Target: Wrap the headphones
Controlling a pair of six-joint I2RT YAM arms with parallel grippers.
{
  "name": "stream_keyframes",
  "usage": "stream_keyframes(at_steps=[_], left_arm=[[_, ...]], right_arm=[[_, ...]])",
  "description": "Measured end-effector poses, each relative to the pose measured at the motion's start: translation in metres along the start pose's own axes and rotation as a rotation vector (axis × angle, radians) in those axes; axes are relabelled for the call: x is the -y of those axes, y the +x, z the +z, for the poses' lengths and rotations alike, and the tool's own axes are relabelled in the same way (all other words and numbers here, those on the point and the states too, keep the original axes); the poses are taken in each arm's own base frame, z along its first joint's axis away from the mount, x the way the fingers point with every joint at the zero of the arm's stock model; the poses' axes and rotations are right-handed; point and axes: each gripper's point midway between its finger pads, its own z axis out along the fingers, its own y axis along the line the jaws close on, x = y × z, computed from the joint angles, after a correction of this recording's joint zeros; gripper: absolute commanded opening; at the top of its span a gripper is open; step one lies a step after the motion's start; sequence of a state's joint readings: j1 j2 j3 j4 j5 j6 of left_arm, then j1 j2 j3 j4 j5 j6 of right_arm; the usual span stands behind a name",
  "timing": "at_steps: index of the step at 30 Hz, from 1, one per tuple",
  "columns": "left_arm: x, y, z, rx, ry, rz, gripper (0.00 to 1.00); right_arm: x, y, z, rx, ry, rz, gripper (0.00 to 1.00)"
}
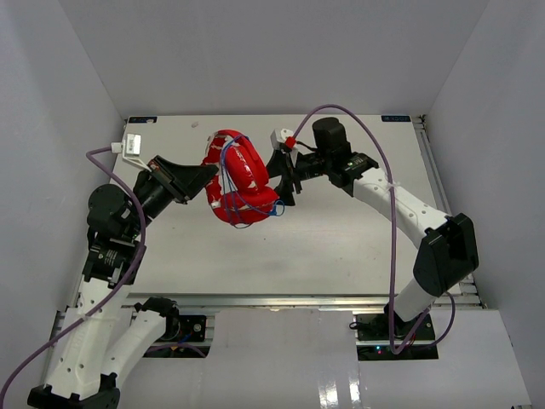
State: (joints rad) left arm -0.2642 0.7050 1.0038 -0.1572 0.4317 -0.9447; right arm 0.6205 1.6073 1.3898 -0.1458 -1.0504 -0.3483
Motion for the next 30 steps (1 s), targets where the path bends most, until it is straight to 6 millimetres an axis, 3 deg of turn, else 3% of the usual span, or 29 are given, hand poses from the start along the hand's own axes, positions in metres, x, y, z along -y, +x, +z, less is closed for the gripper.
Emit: stream_keyframes(at_steps=[7, 10, 16, 19, 22, 30], left_arm=[[-0.003, 0.0, 0.003, -0.004, -0.008, -0.005, 0.0], [-0.001, 0.0, 0.001, -0.001, -0.004, -0.005, 0.0], [0.003, -0.001, -0.002, 0.006, 0.006, -0.007, 0.0], [0.003, -0.001, -0.002, 0.006, 0.007, -0.007, 0.0], [0.003, -0.001, -0.002, 0.006, 0.006, -0.007, 0.0], [0.004, -0.001, -0.002, 0.007, 0.007, -0.011, 0.0]], right_arm=[[0.003, 0.007, -0.001, -0.009, 0.023, 0.004, 0.78], [-0.008, 0.009, 0.003, 0.002, -0.02, 0.02, 0.82], [-0.077, 0.011, 0.032, -0.011, -0.21, -0.021, 0.77], [-0.104, 0.005, 0.035, 0.002, -0.292, -0.05, 0.63], [-0.108, 0.001, 0.031, 0.01, -0.3, -0.072, 0.4], [-0.107, -0.001, 0.028, 0.013, -0.294, -0.075, 0.46]])
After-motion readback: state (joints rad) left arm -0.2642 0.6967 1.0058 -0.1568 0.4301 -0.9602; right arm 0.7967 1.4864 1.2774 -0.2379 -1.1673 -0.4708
